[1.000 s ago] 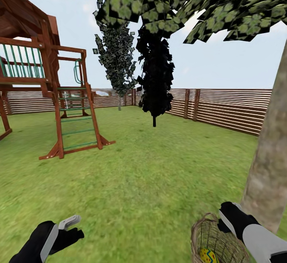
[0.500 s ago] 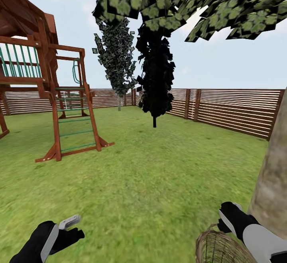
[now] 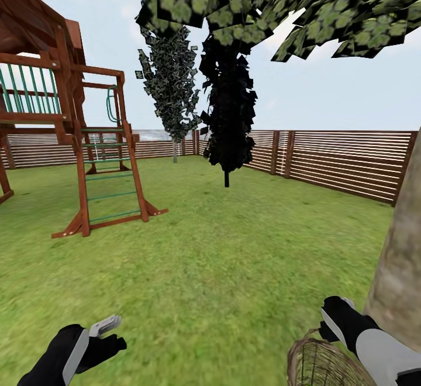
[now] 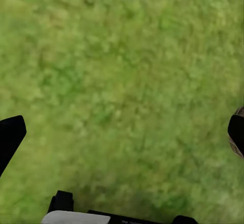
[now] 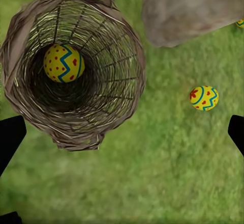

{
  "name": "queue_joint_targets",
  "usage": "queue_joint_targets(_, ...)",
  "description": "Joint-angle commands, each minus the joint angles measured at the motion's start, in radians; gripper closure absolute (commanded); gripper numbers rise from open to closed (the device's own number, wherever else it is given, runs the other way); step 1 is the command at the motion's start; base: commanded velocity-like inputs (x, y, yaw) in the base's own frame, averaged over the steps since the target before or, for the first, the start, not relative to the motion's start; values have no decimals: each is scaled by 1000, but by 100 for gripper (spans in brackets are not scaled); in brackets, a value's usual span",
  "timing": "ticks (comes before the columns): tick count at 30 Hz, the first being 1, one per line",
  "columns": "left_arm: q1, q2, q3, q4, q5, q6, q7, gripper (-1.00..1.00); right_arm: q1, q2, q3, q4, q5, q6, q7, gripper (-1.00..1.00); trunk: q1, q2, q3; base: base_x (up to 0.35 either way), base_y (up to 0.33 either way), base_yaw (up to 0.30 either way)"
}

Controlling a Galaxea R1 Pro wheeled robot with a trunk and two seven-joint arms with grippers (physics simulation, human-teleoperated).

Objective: Take the three Easter eggs out of the wicker basket on the lawn in the garden, then place them on the lawn next to a single tree (choose any tree) so that all three eggs are next to the same tree and none are left in the basket.

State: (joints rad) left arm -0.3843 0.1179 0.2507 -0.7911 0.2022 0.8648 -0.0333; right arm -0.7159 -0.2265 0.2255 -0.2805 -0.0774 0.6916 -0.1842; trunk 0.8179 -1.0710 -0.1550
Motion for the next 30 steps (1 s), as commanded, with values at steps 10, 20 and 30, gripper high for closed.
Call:
queue_joint_targets(10, -1, -1, 3, 0, -1, 4, -3, -100, 0, -1, 6, -2, -8, 5, -6, -100, 0, -1, -2, 213, 0, 0)
queue_joint_targets(20, -1, -1, 2, 0, -1, -8, -3, -100, 0, -1, 6, -2, -8, 5, -6, -100, 0, -1, -2, 32, 0, 0)
queue_joint_targets(30, -1, -1, 2, 0, 0, -9, -3, -100, 0, -1, 6, -2, -8, 5, -6, -100, 0, -1, -2, 179, 0, 0)
